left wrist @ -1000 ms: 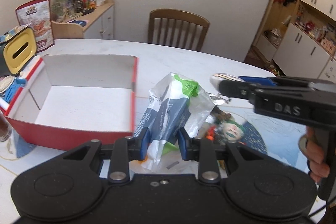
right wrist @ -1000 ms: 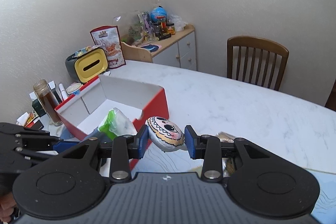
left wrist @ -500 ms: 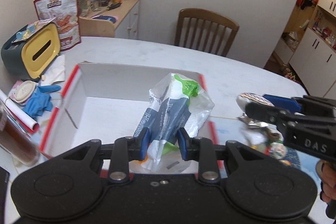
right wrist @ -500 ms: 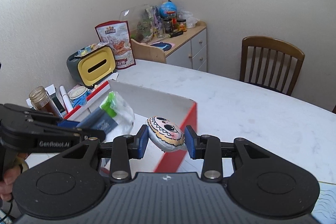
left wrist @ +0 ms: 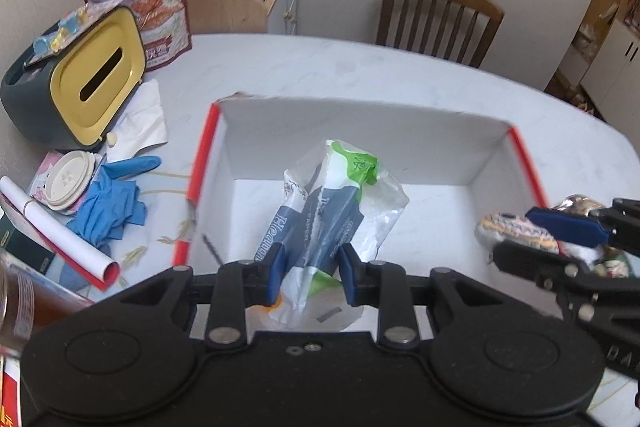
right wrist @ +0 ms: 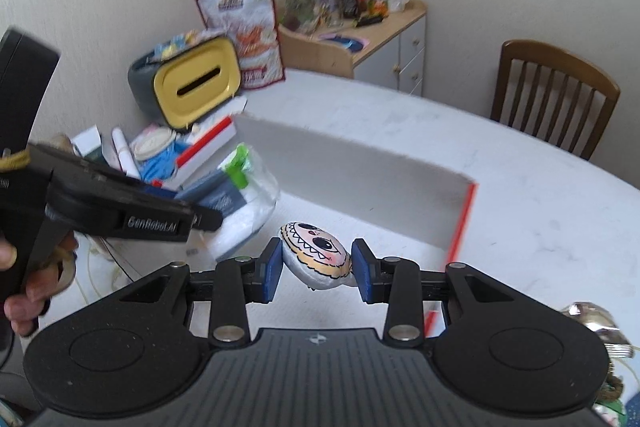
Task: Organize objects
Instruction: 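Carry the wipes packet and cookie into the red box with both tools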
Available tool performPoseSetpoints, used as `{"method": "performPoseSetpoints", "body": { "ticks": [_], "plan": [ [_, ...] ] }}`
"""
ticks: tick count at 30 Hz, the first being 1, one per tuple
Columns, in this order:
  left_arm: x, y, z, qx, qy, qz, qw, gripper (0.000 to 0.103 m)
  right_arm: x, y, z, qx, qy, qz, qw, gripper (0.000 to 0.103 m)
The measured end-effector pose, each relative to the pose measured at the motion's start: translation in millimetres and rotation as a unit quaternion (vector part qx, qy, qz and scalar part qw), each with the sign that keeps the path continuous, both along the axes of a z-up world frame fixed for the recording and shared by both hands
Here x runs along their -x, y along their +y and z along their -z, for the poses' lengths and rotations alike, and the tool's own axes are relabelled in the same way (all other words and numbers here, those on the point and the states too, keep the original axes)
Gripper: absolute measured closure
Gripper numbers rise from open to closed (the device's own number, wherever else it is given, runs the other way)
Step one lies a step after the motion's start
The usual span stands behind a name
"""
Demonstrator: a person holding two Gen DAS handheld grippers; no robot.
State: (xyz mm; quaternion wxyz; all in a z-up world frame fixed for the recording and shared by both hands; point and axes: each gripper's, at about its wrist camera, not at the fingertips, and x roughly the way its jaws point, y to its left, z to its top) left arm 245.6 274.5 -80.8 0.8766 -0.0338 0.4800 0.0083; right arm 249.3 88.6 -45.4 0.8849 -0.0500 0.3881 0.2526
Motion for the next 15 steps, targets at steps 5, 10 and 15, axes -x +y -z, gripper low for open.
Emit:
{"method": "performPoseSetpoints", "body": {
  "ticks": [5, 10, 15],
  "plan": [
    [-9, 13, 17, 0.004, 0.03, 0.01, 0.9995, 0.075, -6, 25, 22, 0.025, 0.021, -0.012, 0.999, 0.066],
    [-15, 14, 27, -0.015, 0.039, 0.026, 0.9988, 0.075, -12, 41, 38, 0.042, 0.04, -0.018, 0.998, 0.066],
    [-17, 6, 32, -0.052, 0.04, 0.053, 0.9965, 0.074, -15, 52, 50, 0.057, 0.051, -0.022, 0.997, 0.066]
  ]
}}
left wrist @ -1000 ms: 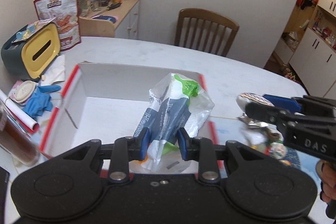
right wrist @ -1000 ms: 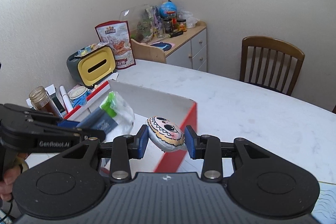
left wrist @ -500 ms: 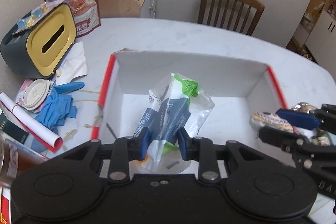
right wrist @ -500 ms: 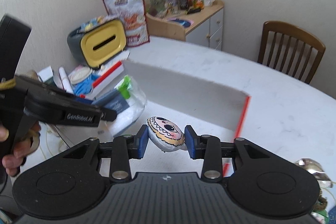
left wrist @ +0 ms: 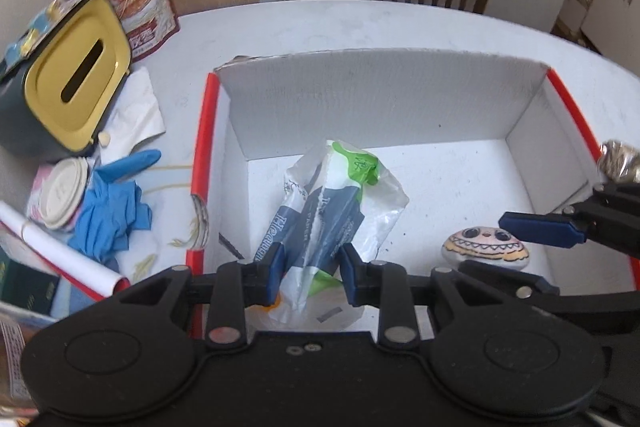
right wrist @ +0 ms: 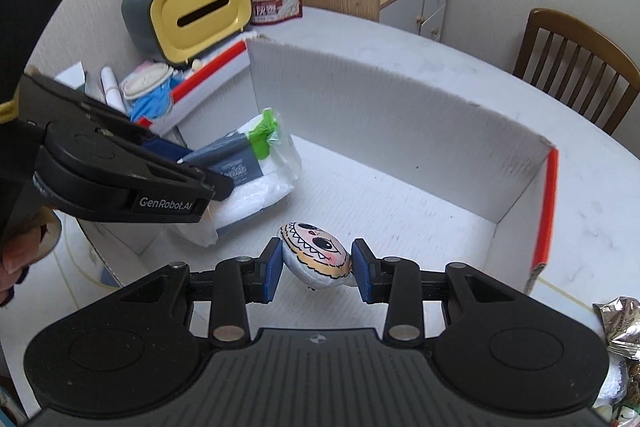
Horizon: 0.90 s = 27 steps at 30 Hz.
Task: Organize objects
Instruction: 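Carry the wipes packet and cookie into the red box with both tools, then open the left tool over the box while the right tool drops the cookie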
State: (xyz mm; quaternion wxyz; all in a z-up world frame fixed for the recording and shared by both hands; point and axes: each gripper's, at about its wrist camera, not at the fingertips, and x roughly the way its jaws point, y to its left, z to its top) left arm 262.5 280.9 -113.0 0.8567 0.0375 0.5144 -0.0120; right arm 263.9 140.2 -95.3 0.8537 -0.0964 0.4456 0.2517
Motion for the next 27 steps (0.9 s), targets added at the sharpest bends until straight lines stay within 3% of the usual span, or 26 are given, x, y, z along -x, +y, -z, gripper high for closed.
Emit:
{"method": "performPoseSetpoints", "body": {
  "ticks": [17, 27],
  "plan": [
    [-6, -10, 29, -0.007, 0.054, 0.038, 0.9978, 0.072, -7, 1, 27, 0.03, 0.048, 0.016, 0.998, 0.065],
    [-8, -10, 30, 0.002, 0.06, 0.032, 0.9977, 0.065, -4, -1, 21, 0.034, 0.04, 0.021, 0.998, 0.063]
  ]
}}
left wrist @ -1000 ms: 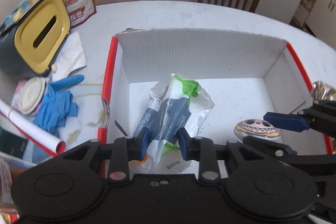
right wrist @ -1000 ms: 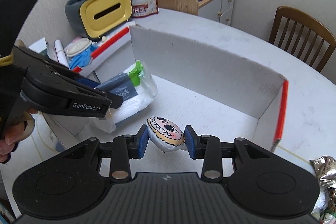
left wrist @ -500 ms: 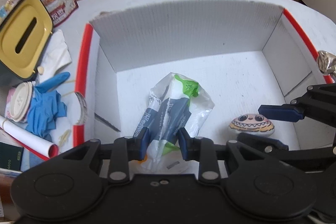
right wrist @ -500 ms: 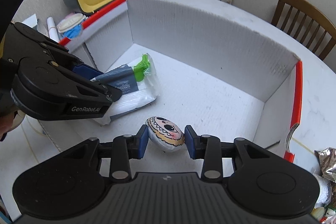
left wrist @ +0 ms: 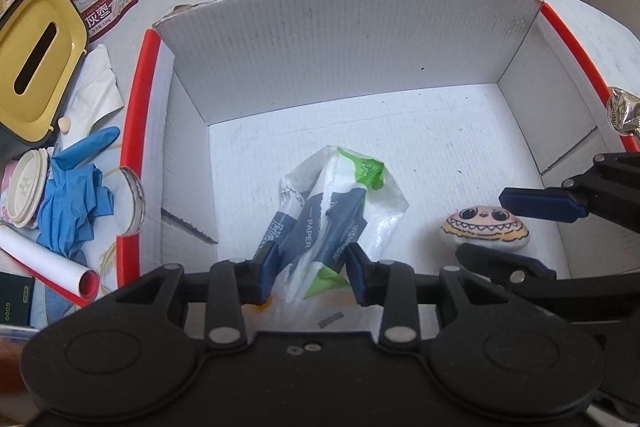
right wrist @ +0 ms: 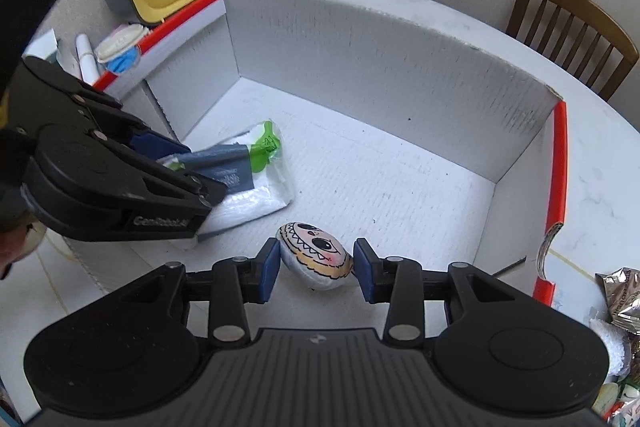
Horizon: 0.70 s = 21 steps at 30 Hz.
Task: Organize objects
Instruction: 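Open the left tool over the box while the right tool drops the cookie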
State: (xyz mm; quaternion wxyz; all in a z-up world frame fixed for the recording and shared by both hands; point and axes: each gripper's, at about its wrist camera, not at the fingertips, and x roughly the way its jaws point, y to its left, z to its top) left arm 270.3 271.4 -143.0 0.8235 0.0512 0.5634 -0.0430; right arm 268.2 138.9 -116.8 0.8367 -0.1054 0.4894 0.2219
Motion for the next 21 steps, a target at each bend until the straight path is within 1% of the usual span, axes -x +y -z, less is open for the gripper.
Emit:
{"method": "performPoseSetpoints", "body": {
  "ticks": [2, 4, 6, 11, 13, 18, 21],
  "plan": [
    [1, -2, -2, 0.002, -0.003, 0.0, 1.0, 0.061, 2, -1, -3, -0.002, -0.001, 0.001, 1.0, 0.06],
    [4, -4, -3, 0.003, -0.007, 0.004, 1.0, 0.055, 4, -1, -6, -0.005, -0.004, 0.0, 1.0, 0.053],
    [5, -6, -5, 0.003, -0.01, 0.005, 0.9999, 0.051, 6, -3, -9, -0.007, -0.009, 0.003, 1.0, 0.05],
    [11, -9, -14, 0.004, -0.025, 0.001, 0.9997, 0.044, 12, -9, -21, -0.016, -0.018, 0.011, 1.0, 0.049],
    [14, -11, -20, 0.004, -0.034, -0.001, 0.9994, 0.04, 15, -13, -27, -0.021, -0.024, 0.015, 0.999, 0.047],
    [23, -14, -36, 0.009, -0.055, -0.003, 0.9984, 0.04, 26, -28, -44, -0.035, -0.042, 0.024, 0.998, 0.044],
    [28, -17, -44, 0.014, -0.065, -0.006, 0.9977, 0.037, 33, -38, -55, -0.046, -0.049, 0.035, 0.997, 0.043]
  ]
}}
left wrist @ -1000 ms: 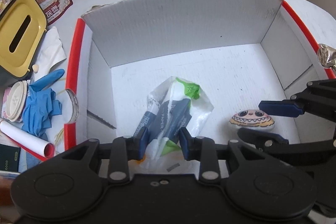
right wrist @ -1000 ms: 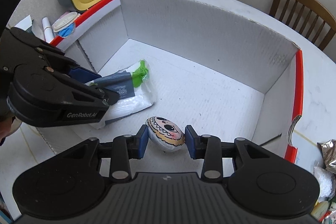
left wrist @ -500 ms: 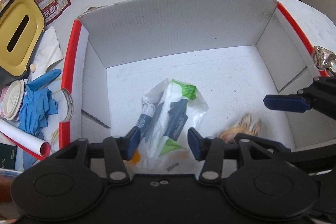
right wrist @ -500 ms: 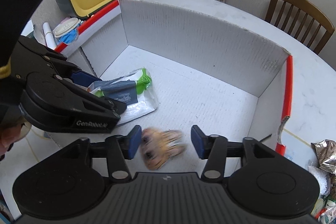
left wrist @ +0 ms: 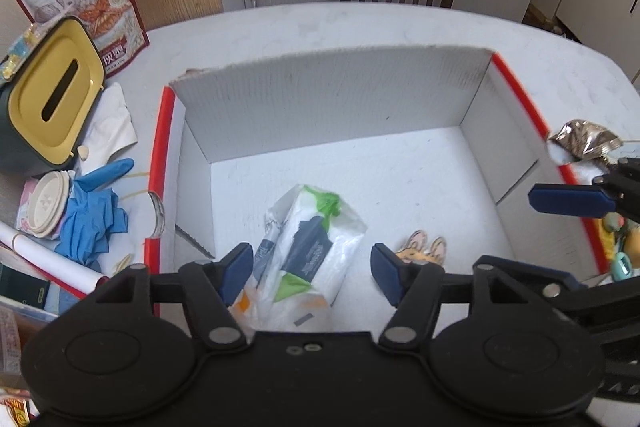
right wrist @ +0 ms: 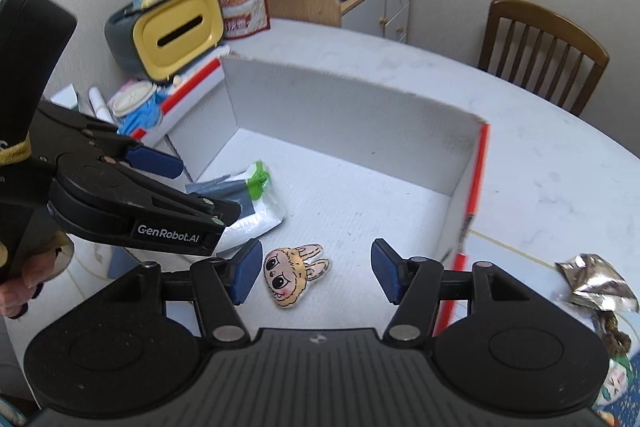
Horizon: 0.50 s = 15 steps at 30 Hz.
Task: Organize objects
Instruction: 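Open the left tool over the box while the right tool drops the cookie, then withdraw both tools from the box back to the item pile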
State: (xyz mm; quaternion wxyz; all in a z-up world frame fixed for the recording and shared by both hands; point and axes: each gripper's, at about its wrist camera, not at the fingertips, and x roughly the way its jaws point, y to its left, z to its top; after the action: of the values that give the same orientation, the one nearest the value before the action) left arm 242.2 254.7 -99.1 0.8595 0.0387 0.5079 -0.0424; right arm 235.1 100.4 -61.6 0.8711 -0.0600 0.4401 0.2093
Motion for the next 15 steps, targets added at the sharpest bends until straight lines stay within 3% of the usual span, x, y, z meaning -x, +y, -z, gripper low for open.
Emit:
{"method": "performPoseSetpoints", "body": {
  "ticks": [15],
  "plan": [
    [37, -44, -46, 0.013, -0.057, 0.0, 0.9983, 0.027, 45, -67, -49, -0.048, -0.052, 0.03, 0.997, 0.03]
  ]
}}
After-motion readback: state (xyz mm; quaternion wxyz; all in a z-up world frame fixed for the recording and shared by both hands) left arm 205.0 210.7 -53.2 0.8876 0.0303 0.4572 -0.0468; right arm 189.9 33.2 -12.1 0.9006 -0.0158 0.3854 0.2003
